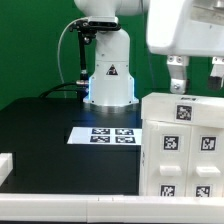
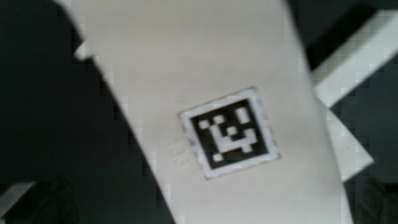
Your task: Assemble cabinet
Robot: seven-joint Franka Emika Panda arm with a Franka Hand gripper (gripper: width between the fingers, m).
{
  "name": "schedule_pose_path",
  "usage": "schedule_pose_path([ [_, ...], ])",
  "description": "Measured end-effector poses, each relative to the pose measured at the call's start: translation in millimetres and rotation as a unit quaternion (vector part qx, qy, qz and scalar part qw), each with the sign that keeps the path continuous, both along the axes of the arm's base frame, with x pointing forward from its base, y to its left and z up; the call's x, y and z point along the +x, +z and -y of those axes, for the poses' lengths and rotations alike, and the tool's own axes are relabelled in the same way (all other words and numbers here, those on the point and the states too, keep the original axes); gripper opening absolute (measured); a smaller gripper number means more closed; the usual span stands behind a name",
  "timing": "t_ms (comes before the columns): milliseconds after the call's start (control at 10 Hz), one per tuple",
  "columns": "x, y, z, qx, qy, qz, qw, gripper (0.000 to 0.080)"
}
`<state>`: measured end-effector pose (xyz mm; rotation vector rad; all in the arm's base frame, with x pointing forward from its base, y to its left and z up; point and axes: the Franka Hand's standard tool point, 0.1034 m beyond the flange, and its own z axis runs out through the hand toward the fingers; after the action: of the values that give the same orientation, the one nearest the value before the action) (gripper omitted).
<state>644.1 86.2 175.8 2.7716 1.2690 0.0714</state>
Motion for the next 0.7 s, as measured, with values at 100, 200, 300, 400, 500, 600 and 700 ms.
schedule_pose_path([
  [100, -3.4, -5.1, 0.4, -0.007, 0.042, -0.006, 0.999, 0.0797],
  [200, -4.2, -9.8, 2.1, -0.011, 0.076, -0.012, 0.997, 0.0797],
  [300, -4.9, -15.7, 2.9, -0.013, 0.074, -0.014, 0.997, 0.0797],
  [400, -6.4, -21.1, 3.0, -0.013, 0.063, -0.018, 0.998, 0.0797],
  [500, -11.7, -26.5, 3.7, -0.009, -0.014, -0.027, 0.999, 0.0797],
  [600, -13.7, -28.3, 3.5, -0.01, -0.043, -0.031, 0.999, 0.0797],
  [700, -13.1, -28.0, 4.6, -0.01, -0.044, -0.03, 0.999, 0.0783],
])
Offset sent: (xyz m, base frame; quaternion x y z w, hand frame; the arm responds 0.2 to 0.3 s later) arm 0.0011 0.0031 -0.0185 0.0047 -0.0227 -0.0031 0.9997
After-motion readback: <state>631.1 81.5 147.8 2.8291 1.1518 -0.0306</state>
